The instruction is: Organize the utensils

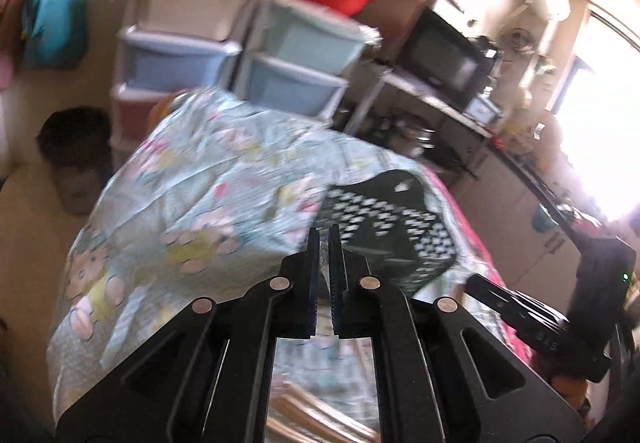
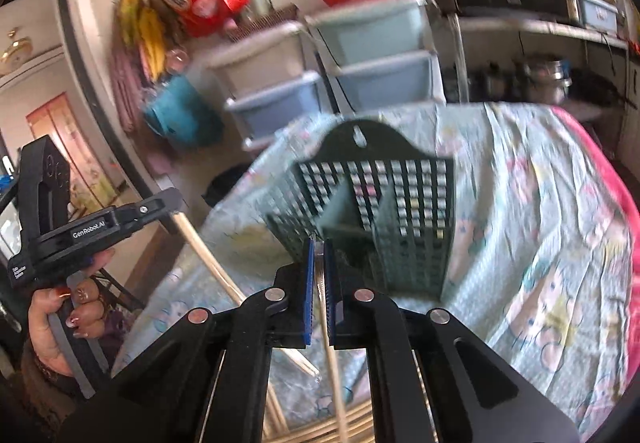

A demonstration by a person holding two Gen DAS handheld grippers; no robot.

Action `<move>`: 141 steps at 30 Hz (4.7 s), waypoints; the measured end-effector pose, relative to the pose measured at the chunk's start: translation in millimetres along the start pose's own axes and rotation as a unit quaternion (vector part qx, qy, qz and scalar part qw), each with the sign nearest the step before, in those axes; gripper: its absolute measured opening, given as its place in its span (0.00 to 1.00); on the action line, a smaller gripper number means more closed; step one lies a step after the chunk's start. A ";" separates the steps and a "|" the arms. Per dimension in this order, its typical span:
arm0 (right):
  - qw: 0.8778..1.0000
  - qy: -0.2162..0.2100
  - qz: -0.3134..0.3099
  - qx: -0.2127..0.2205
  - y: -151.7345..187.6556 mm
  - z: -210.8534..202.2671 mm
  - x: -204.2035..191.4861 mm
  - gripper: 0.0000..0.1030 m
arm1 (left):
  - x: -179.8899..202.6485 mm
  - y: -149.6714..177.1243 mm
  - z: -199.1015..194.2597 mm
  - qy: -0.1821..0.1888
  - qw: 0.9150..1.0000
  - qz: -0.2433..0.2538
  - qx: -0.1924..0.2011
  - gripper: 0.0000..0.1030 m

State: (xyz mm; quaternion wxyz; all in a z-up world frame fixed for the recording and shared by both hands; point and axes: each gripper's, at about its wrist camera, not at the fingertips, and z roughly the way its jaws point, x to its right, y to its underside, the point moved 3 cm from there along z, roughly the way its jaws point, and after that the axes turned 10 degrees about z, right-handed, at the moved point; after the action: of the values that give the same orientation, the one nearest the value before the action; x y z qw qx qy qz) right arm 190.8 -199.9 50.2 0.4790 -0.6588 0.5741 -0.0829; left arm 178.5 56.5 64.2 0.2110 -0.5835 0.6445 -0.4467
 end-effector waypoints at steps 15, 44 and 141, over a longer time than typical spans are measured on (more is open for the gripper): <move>0.994 -0.037 -0.032 0.097 -49.5 -45.7 -34.6 0.03 | 79.3 -58.5 -24.1 0.065 0.993 0.078 0.052 0.02; 0.981 -0.022 -0.035 0.190 -143.1 -40.7 -14.5 0.02 | 83.7 -136.7 22.3 0.022 0.989 0.117 0.092 0.02; 0.995 0.098 -0.007 0.030 54.1 -11.2 51.3 0.51 | 4.5 143.4 24.6 -0.004 0.991 -0.013 -0.135 0.34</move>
State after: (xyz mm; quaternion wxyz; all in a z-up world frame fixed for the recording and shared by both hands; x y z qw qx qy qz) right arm 163.5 -242.3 -5.8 0.4391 -0.6373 0.6107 -0.1675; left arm 116.1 32.7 -65.1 0.1277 -0.6166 0.6904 -0.3560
